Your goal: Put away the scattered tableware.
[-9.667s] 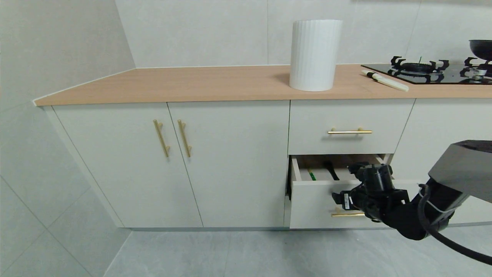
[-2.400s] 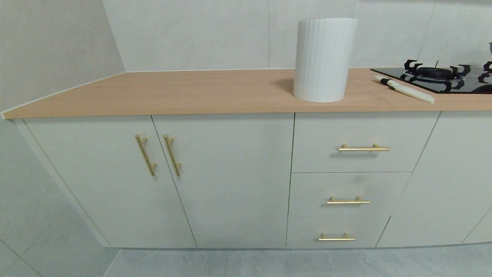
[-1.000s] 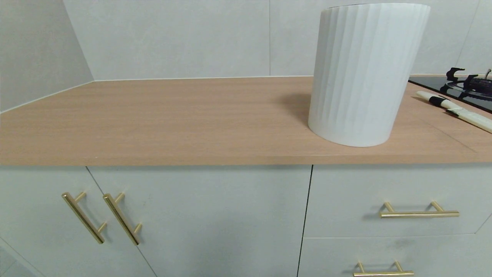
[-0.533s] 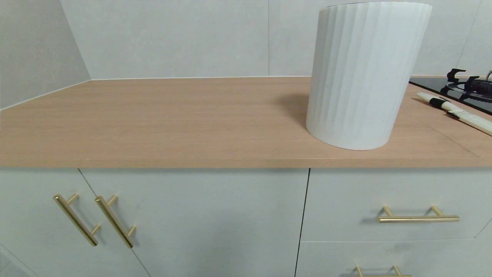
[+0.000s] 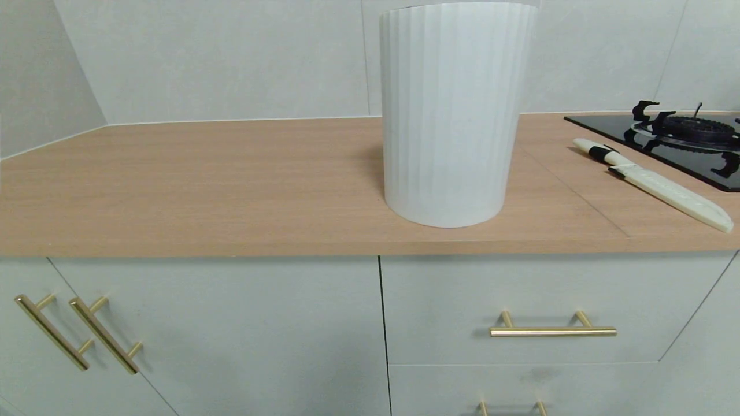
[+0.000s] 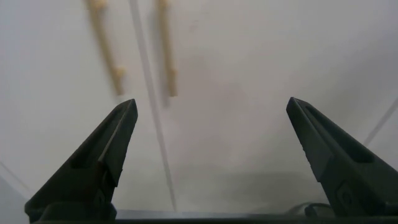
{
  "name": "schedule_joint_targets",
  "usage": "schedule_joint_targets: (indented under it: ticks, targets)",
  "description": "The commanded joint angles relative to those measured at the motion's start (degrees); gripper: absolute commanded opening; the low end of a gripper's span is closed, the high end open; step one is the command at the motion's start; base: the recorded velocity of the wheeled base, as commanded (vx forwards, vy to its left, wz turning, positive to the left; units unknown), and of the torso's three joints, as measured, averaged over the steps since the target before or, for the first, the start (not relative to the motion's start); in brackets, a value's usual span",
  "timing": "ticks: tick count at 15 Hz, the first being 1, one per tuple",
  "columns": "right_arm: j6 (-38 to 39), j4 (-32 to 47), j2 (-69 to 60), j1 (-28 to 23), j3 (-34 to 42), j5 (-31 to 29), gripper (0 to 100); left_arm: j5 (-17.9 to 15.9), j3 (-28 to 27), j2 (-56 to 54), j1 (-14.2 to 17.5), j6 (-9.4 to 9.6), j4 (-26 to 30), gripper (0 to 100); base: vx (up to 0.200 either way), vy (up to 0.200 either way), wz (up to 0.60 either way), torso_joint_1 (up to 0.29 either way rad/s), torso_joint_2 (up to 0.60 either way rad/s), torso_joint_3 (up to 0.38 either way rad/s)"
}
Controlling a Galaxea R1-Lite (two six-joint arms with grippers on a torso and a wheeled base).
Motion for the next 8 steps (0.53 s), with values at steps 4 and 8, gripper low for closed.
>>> schedule_joint_targets:
  ticks: [4, 8]
  targets:
    - [-0.04, -0.01, 0.07, -0.02, 0.00, 0.03, 100, 0.06, 0.02, 0.00, 0.02, -0.02, 0.02, 100, 0.000, 0.000, 0.00, 0.000, 0.00, 0.000]
    - [-0.04, -0.01, 0.07, -0.02, 0.00, 0.03, 100, 0.06, 0.02, 0.00, -0.06, -0.02, 0.02, 100, 0.000, 0.000, 0.00, 0.000, 0.00, 0.000]
